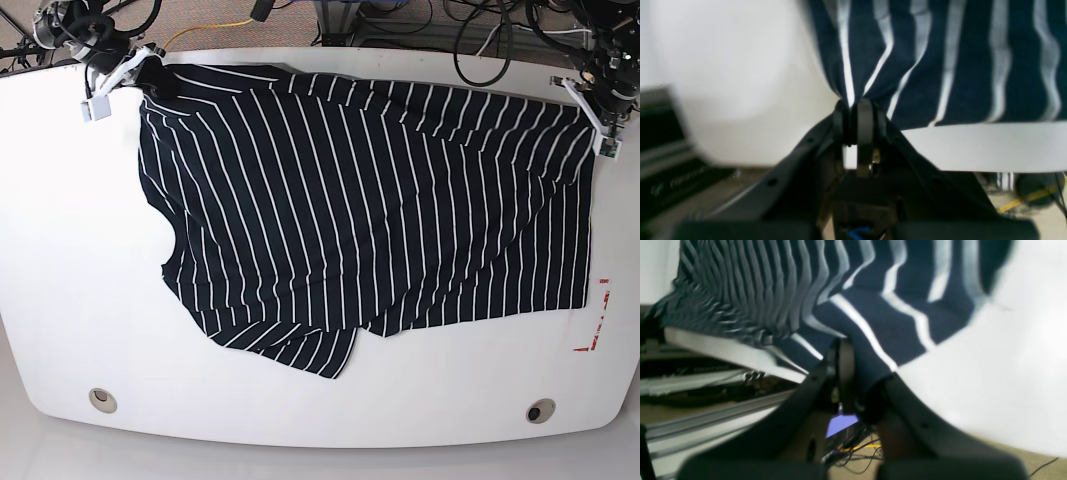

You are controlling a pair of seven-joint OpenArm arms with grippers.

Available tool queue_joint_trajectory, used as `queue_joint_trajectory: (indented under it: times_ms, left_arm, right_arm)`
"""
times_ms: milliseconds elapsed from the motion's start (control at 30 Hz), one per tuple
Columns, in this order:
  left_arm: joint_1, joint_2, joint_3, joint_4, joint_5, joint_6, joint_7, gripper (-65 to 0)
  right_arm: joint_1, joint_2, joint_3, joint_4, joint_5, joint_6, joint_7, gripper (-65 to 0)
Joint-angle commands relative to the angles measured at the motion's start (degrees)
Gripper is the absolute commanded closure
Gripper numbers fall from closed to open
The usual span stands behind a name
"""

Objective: Fold the T-shirt properly
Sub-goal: 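Lower the shirt edge with both grippers and release it, then regrasp the shirt edge with the left gripper beside its previous spot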

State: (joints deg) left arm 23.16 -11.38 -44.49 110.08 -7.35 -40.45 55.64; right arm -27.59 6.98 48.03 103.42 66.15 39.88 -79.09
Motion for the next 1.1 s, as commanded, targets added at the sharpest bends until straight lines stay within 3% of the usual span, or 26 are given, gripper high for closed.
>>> queue_joint_trajectory:
  times_ms: [0, 133, 733, 867, 933, 1067]
  left_arm:
    - [-0.08, -0.98, -1.80, 1.08, -1.39, 0.45, -0.38, 0.0]
    - [-0.08, -1.24, -1.09, 0.82, -1.57, 0.45, -0.38, 0.0]
    - [-0.17, -0.89, -0.83, 0.47, -1.57, 0.45, -0.38, 0.0]
    - [-0.17, -1.24, -0.74, -3.49, -1.66, 0.45, -0.38, -0.6]
    - [-0.17, -1.24, -0.92, -5.77, -1.66, 0.45, -0.38, -5.7]
    - [0.18, -1.33, -0.83, -6.48, -2.01, 0.45, 0.14, -22.8]
  right_arm:
    - [-0.23, 0.88, 1.68, 0.89, 0.97, 0.12, 0.89, 0.0]
    - [0.12, 2.47, 1.60, 0.80, 0.97, 0.12, 0.89, 0.0]
    - [1.70, 2.64, 1.51, 0.54, 0.88, 0.12, 0.89, 0.0]
    - [2.94, 2.47, 0.89, -1.83, -2.19, 0.12, 0.89, 0.0]
    - [3.55, 2.56, 0.45, -3.42, -4.39, 0.12, 0.89, 0.0]
    - [3.55, 2.56, 0.36, -4.38, -5.10, 0.12, 0.89, 0.0]
